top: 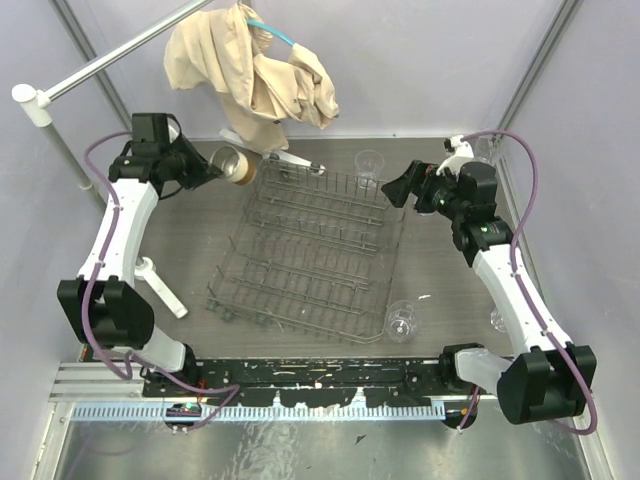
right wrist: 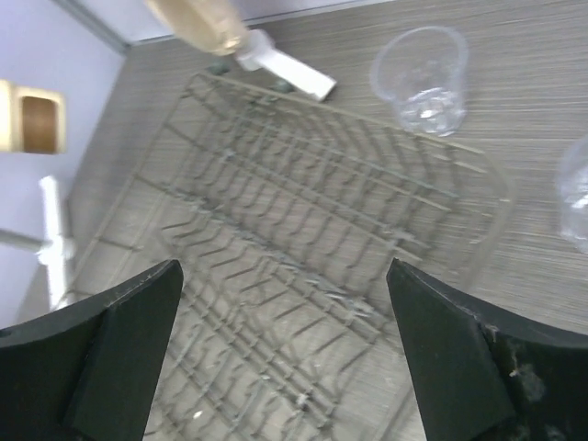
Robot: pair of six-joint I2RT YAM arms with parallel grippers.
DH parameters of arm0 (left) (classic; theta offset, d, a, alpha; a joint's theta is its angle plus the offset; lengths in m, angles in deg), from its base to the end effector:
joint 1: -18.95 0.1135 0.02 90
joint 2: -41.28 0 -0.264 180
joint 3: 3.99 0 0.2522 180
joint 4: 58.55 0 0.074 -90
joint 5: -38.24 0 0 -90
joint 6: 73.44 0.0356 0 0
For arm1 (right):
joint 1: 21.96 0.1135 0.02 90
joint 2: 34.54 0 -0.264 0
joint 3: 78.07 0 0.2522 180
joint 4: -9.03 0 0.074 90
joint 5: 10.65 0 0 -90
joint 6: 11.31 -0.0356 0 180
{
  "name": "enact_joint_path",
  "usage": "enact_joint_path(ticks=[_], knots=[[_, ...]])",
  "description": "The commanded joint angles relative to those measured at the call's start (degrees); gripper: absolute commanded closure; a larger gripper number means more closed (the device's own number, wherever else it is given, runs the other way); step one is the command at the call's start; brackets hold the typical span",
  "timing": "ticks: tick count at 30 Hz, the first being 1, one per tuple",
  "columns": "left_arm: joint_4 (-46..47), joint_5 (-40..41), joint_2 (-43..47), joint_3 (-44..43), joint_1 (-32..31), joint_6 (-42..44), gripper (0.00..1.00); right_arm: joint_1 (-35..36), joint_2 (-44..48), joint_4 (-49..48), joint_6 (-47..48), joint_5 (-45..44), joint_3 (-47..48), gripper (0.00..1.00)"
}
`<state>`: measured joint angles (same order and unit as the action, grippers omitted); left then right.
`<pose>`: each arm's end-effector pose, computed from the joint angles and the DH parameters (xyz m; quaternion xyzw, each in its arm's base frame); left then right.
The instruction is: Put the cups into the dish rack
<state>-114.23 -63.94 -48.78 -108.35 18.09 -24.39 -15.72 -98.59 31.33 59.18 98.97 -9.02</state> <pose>0.3461 -0.0127 0.3679 -0.2696 0.8663 -0.2364 0.3479 0.2556 0.0400 0.3409 -0.0086 0.8000 0.2639 0.5388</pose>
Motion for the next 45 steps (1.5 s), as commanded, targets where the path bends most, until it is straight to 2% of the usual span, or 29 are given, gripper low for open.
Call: enact_joint_path(ticks=[1, 5, 8, 13, 15, 19, 25, 28, 45], knots=[[3.54, -8.73, 5.72, 3.41, -3.19, -5.05, 1.00, 0.87, -2.17, -4.72, -8.08, 11.46, 4.38, 0.00], [7.92, -15.35, 8.21, 6.03, -5.42, -10.97, 1.00, 0.86, -5.23, -12.71, -16.81, 21.37, 4.02, 0.00], [14.23, -20.09, 9.39, 9.27, -7.35, -17.30, 1.00, 0.91, -7.59, -23.42, -27.18, 27.43, 1.41, 0.00], [29.07, -24.89, 10.03, 14.73, -13.21, -31.16, 1.00, 1.28, -10.74, -47.23, -50.82, 30.12, -4.42, 0.00], [33.87, -25.18, 9.54, 15.86, -15.88, -35.41, 1.00, 1.85, -12.50, -55.29, -57.19, 29.82, -5.38, 0.00], [40.92, -24.71, 7.74, 16.20, -19.79, -41.69, 1.00, 2.50, -14.91, -58.87, -61.63, 28.57, -4.96, 0.00], [44.43, -23.34, 5.22, 15.51, -24.02, -45.85, 1.00, 3.03, -19.14, -70.89, -71.16, 26.50, -5.06, 0.00], [46.28, -22.70, 4.14, 15.71, -24.86, -47.27, 1.00, 3.08, -20.28, -73.09, -73.11, 25.95, -4.52, 0.00], [49.47, -21.10, 1.92, 15.21, -27.25, -50.07, 1.00, 4.23, -21.68, -74.78, -74.54, 24.60, -3.32, 0.02]])
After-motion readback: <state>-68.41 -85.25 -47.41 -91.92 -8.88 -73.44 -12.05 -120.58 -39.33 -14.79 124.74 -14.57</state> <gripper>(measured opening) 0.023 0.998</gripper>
